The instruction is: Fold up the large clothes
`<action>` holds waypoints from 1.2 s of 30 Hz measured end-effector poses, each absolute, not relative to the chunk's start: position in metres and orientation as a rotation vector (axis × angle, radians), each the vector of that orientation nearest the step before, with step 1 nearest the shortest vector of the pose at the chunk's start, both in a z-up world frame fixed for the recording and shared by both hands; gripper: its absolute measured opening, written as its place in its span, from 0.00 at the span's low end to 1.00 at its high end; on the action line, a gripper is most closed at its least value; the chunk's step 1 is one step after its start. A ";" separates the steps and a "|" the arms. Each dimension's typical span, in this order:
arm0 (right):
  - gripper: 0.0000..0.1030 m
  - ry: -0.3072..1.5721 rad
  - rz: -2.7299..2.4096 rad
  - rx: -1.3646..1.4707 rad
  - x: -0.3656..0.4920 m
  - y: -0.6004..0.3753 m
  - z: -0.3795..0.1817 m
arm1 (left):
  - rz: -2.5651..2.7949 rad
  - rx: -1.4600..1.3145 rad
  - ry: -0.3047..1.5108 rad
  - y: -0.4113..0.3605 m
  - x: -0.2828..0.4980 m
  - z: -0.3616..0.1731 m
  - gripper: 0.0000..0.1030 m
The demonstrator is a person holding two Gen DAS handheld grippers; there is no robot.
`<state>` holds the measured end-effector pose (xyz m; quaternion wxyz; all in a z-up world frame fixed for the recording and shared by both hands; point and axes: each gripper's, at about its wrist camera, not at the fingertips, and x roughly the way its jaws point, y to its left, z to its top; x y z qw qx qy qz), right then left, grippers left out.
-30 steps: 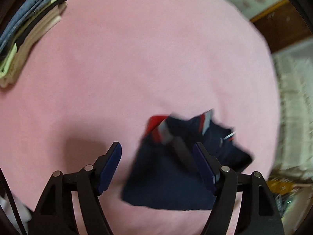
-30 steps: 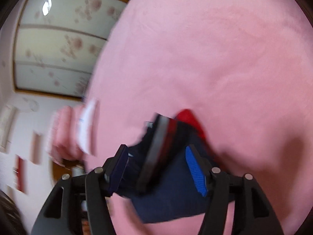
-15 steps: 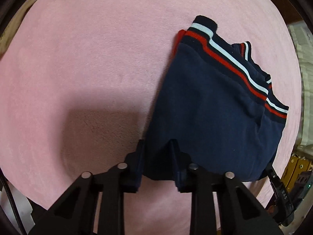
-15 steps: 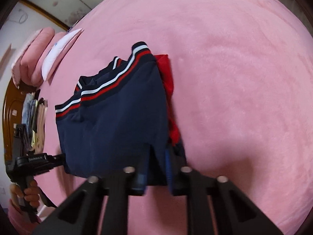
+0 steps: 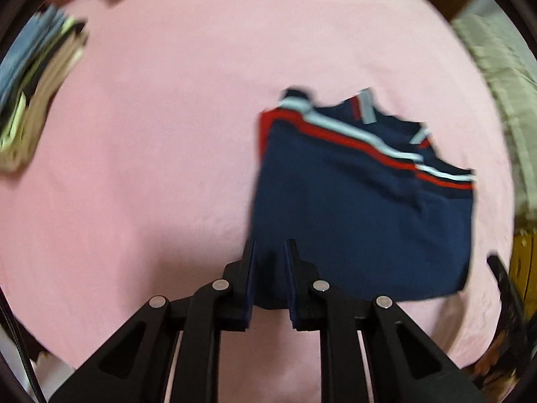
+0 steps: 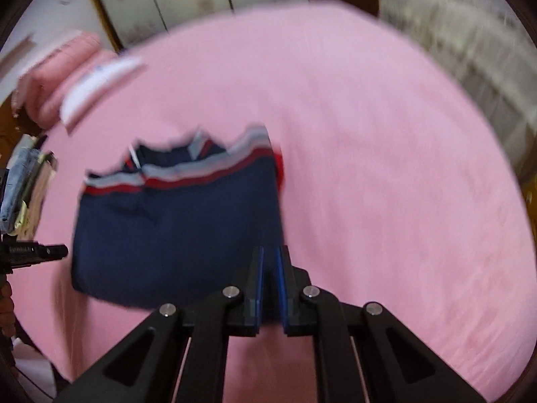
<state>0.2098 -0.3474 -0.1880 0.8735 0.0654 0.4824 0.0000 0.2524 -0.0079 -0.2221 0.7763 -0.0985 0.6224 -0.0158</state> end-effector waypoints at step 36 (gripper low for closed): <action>0.00 1.072 0.380 0.418 0.330 -0.343 -0.273 | -0.055 -0.526 1.294 -0.072 0.335 -0.301 0.06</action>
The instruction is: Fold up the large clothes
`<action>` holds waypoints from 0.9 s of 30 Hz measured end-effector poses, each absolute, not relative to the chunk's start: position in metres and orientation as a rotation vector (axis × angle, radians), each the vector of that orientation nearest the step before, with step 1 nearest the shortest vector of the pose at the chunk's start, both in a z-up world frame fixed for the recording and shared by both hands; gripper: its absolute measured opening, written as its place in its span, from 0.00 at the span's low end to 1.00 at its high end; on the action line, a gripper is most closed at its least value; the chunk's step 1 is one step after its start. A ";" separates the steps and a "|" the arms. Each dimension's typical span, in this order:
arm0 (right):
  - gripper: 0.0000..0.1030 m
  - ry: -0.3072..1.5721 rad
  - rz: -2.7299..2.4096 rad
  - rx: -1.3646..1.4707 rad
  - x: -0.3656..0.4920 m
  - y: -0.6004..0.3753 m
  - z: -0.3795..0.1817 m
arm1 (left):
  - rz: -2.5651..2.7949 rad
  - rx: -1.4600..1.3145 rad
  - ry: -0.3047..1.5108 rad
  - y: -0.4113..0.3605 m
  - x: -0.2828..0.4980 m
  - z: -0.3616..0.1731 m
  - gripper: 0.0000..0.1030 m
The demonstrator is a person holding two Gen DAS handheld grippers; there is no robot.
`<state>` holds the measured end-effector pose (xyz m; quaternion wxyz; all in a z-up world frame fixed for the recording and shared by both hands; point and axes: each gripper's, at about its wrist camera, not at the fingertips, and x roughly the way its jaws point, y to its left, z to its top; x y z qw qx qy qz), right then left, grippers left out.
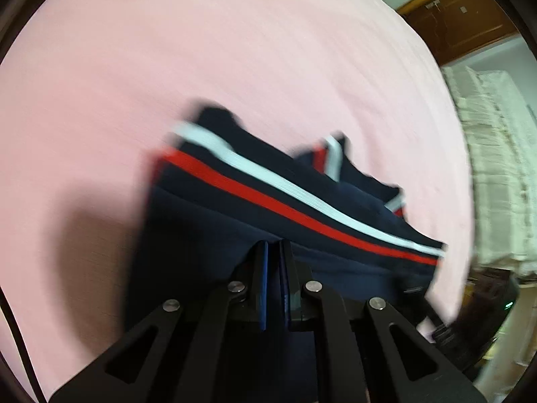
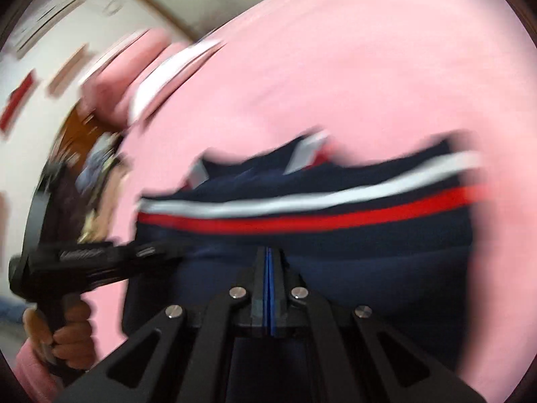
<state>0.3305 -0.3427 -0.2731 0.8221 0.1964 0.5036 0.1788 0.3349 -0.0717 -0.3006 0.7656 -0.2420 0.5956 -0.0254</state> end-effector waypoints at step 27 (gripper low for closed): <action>0.00 1.047 0.325 0.426 0.339 -0.315 -0.271 | -0.246 -0.531 1.323 -0.148 0.366 -0.316 0.14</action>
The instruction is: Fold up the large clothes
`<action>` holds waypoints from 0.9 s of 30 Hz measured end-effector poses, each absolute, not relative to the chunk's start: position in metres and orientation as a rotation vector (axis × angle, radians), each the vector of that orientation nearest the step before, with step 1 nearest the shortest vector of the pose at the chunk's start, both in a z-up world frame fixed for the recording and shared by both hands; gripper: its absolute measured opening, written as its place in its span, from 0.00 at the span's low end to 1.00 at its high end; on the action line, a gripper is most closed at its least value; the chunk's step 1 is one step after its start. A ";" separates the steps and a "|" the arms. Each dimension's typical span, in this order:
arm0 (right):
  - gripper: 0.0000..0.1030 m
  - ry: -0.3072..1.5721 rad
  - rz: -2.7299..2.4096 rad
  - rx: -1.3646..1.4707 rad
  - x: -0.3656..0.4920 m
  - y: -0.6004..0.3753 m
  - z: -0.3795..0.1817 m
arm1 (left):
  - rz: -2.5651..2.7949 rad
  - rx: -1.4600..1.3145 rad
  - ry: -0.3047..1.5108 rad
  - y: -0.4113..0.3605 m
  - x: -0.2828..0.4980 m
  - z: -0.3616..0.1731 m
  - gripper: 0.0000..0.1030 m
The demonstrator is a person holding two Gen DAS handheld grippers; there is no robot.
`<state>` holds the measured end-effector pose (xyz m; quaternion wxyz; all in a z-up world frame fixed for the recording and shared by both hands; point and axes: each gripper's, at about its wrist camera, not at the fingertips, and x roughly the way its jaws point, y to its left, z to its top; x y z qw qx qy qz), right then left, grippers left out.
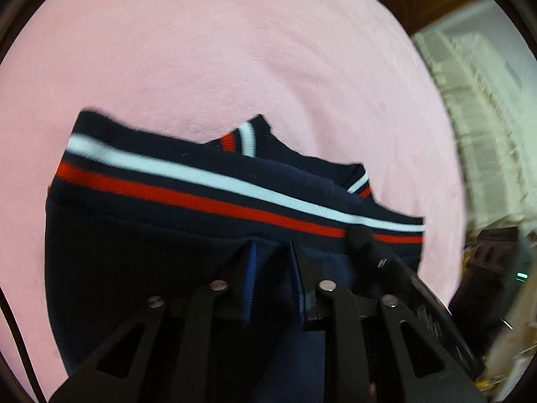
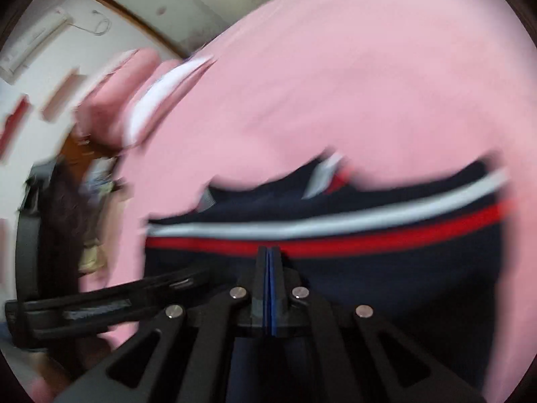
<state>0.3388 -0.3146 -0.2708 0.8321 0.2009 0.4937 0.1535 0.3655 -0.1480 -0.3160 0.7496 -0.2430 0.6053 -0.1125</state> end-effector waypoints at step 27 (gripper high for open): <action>0.00 1.242 0.383 0.436 0.273 -0.314 -0.268 | -0.194 -0.310 1.374 -0.134 0.296 -0.297 0.14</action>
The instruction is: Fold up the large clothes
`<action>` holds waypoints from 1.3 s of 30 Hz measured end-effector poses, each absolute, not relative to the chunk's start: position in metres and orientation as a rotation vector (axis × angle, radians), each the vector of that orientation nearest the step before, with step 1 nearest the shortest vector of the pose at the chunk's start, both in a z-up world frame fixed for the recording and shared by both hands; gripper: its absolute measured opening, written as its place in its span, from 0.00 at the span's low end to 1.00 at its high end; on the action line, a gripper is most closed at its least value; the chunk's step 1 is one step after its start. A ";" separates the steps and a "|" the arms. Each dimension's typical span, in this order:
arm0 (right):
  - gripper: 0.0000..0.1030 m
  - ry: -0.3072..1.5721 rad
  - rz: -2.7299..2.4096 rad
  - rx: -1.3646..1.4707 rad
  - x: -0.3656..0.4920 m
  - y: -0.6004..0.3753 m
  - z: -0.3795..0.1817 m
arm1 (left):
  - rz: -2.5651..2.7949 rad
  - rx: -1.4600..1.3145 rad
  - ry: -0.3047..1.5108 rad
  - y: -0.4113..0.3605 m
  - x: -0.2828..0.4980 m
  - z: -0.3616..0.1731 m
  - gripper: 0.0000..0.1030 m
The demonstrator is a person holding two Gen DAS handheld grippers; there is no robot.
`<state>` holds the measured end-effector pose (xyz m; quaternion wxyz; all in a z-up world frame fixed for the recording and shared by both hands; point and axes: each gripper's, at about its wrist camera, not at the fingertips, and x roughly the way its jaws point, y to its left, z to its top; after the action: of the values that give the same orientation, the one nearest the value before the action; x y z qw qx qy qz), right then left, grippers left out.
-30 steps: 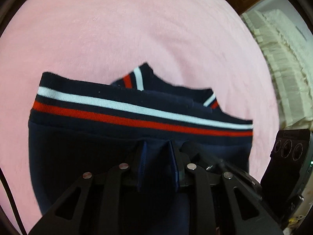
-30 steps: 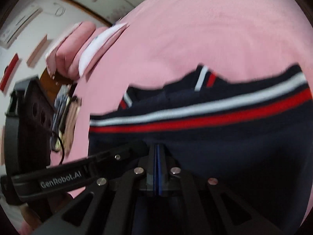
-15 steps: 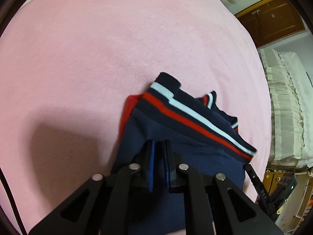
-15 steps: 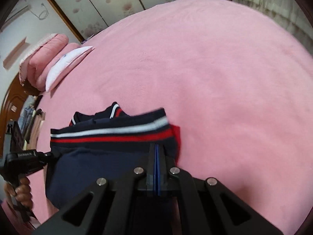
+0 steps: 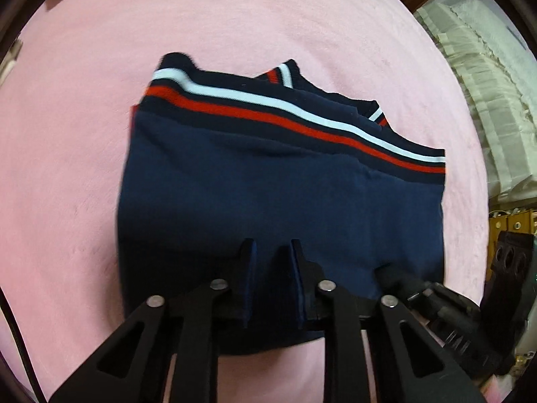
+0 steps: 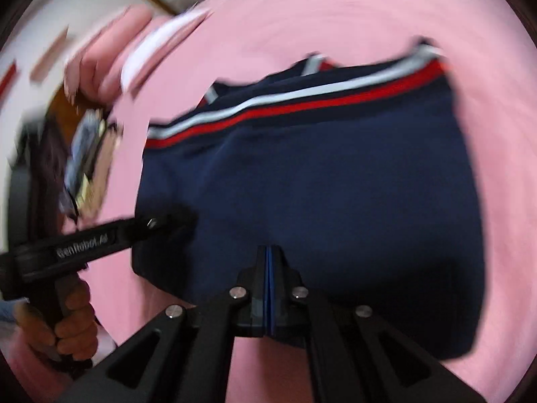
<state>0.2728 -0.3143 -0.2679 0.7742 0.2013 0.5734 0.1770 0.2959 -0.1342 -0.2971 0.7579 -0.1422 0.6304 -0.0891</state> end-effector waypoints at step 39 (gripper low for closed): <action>0.00 1.527 0.119 0.069 0.347 -0.206 -0.288 | 0.022 -0.836 1.418 -0.050 0.205 -0.323 0.55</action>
<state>0.3465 -0.2063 -0.2885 0.7201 0.0313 0.6911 0.0538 0.2050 -0.0496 -0.3227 0.6801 -0.3722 0.6315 0.0097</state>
